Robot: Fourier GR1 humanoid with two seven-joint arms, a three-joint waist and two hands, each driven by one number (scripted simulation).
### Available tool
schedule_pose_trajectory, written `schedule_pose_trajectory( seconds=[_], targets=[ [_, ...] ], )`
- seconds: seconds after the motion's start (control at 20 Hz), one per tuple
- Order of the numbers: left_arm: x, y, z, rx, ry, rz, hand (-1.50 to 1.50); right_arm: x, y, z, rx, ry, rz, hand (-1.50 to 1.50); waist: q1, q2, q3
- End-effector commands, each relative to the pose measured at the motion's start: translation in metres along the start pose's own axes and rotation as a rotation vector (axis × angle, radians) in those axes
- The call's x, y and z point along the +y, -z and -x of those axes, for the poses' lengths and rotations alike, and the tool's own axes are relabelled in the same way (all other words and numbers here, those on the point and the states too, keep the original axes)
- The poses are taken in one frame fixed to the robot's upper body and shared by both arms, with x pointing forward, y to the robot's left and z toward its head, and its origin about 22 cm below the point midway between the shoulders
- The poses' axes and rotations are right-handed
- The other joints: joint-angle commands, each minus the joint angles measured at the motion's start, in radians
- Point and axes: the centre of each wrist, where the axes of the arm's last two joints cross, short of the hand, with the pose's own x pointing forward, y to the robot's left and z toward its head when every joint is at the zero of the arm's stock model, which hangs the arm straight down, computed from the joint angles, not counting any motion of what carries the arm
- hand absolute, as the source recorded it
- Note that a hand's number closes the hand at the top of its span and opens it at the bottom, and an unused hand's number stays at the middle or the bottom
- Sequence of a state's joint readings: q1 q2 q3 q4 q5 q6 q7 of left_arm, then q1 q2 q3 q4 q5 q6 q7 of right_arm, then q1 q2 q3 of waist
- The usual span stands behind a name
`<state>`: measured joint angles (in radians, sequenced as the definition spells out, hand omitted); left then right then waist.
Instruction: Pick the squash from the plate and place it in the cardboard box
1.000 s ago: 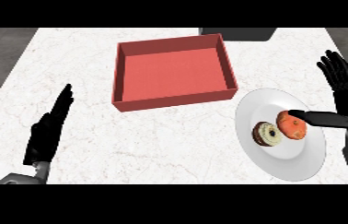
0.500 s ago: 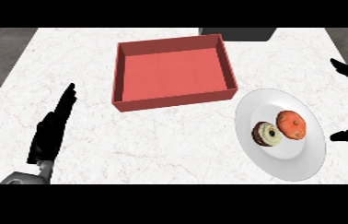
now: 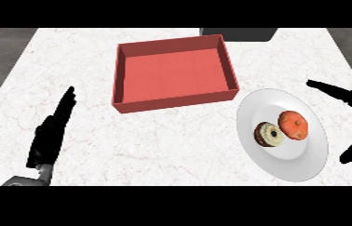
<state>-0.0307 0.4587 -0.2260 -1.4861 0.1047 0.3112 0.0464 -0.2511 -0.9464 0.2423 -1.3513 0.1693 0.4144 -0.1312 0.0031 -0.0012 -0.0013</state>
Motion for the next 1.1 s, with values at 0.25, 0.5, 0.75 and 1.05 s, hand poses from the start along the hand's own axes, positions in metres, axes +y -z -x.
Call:
schedule_pose_trajectory(
  seconds=[0.25,0.5,0.75,1.05],
  targets=[
    [-0.006,-0.004,0.002,0.013,-0.013,0.007,0.0,0.025,0.003,-0.002,0.102,-0.02,-0.017,-1.5,-0.003,0.001,0.001],
    [0.0,0.007,-0.007,-0.016,0.007,-0.003,0.0,0.039,0.015,-0.001,0.153,-0.064,-0.031,-1.5,-0.002,0.001,0.001],
    [-0.012,-0.016,0.01,0.007,0.001,-0.005,0.0,0.064,0.031,-0.016,0.176,-0.068,-0.057,-1.5,0.0,0.001,0.001],
    [-0.001,-0.005,0.002,0.002,-0.003,0.008,0.0,0.085,0.019,0.003,0.157,-0.049,-0.044,-1.5,-0.003,0.001,0.001]
  ],
)
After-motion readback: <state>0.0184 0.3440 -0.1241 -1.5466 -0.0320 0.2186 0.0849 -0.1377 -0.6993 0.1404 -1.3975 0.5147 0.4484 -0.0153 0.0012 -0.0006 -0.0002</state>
